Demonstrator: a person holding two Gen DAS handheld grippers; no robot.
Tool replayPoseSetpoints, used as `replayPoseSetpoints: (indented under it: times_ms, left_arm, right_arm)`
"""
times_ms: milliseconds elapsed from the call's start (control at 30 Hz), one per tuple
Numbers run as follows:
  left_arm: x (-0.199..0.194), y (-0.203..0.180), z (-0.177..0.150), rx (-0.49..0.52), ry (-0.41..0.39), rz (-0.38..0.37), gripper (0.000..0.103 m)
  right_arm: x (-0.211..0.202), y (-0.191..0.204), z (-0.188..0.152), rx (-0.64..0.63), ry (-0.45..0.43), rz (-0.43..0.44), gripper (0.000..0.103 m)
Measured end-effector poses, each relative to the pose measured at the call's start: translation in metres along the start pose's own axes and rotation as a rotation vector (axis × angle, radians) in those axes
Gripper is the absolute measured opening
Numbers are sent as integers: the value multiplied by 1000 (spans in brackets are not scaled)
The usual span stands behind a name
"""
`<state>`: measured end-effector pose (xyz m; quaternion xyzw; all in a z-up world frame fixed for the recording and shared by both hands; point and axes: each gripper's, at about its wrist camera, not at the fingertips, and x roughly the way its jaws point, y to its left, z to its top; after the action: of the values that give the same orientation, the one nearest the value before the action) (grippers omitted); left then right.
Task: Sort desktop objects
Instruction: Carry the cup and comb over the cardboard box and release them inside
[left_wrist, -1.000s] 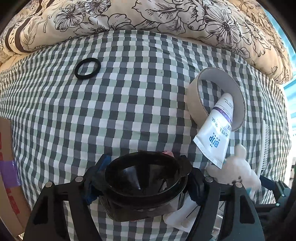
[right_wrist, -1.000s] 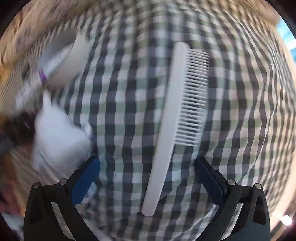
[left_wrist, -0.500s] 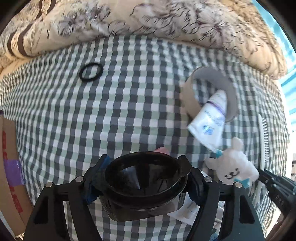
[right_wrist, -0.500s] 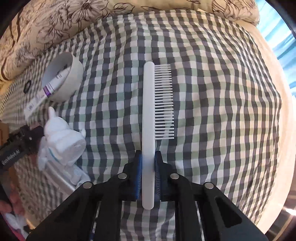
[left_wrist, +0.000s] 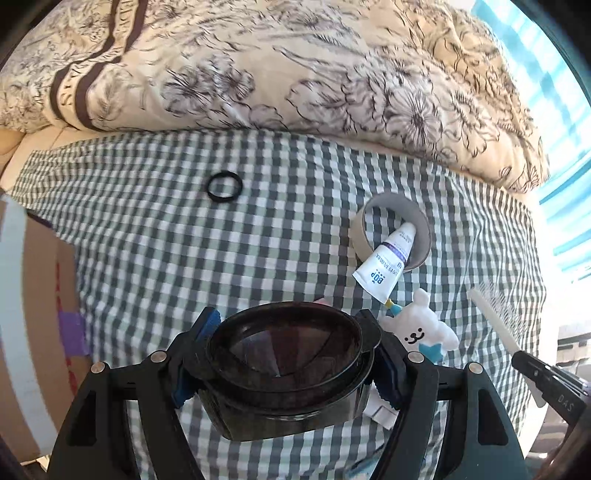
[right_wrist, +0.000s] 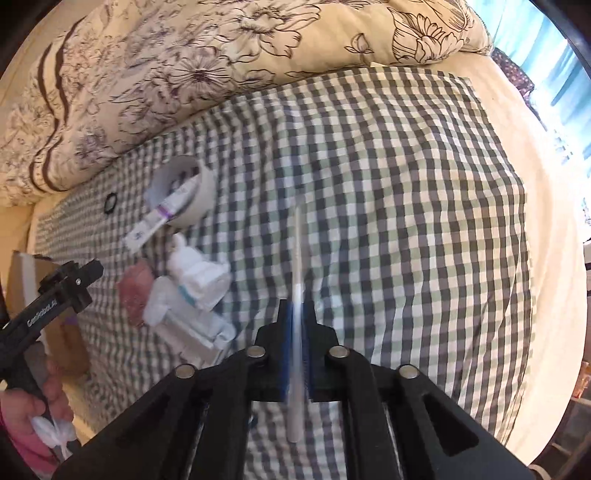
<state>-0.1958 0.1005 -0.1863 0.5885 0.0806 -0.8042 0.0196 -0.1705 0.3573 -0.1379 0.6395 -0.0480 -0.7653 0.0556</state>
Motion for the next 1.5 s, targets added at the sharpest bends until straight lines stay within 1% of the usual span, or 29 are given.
replayPoseSetpoints:
  times_ms: [33, 100, 200, 333, 500, 633, 800, 933, 1067, 1167, 1233, 1267, 1367, 1500]
  left_arm:
    - [-6, 20, -8, -2, -5, 1, 76]
    - [-10, 24, -4, -10, -12, -1, 76]
    - [-23, 29, -7, -21, -26, 2, 76]
    - [-44, 33, -10, -17, -58, -6, 76]
    - [-71, 39, -15, -27, -76, -7, 76]
    - [-97, 46, -20, -43, -99, -5, 76]
    - [-138, 65, -28, -75, -148, 7, 76]
    - [-169, 95, -30, -98, -186, 22, 76]
    - [-199, 144, -33, -114, -231, 49, 76]
    - [-210, 187, -36, -124, -245, 54, 76]
    - [-214, 215, -38, -127, -242, 63, 76]
    - [-215, 235, -40, -130, -240, 67, 76]
    - [-216, 280, -43, -128, -232, 80, 76]
    - [-203, 328, -46, -134, -210, 96, 76]
  right_arm:
    - [0, 1, 1, -2, 4, 8, 5]
    - [0, 5, -5, -6, 14, 19, 5]
    - [16, 10, -5, 6, 34, 50, 5]
    - [13, 20, -8, 11, 31, 82, 5]
    - [-9, 27, -12, 28, 44, 167, 5]
    - [-38, 43, -15, -4, 15, 215, 5]
    - [-76, 80, -16, -84, -39, 261, 5]
    - [-100, 125, -17, -145, -75, 303, 5]
    - [-115, 193, -21, -235, -118, 332, 5]
    - [-116, 250, -30, -274, -133, 358, 5]
    - [-113, 285, -37, -286, -137, 384, 5]
    - [-110, 305, -42, -299, -136, 394, 5]
    - [-91, 362, -56, -323, -122, 408, 5]
    - [-61, 411, -69, -341, -81, 396, 5]
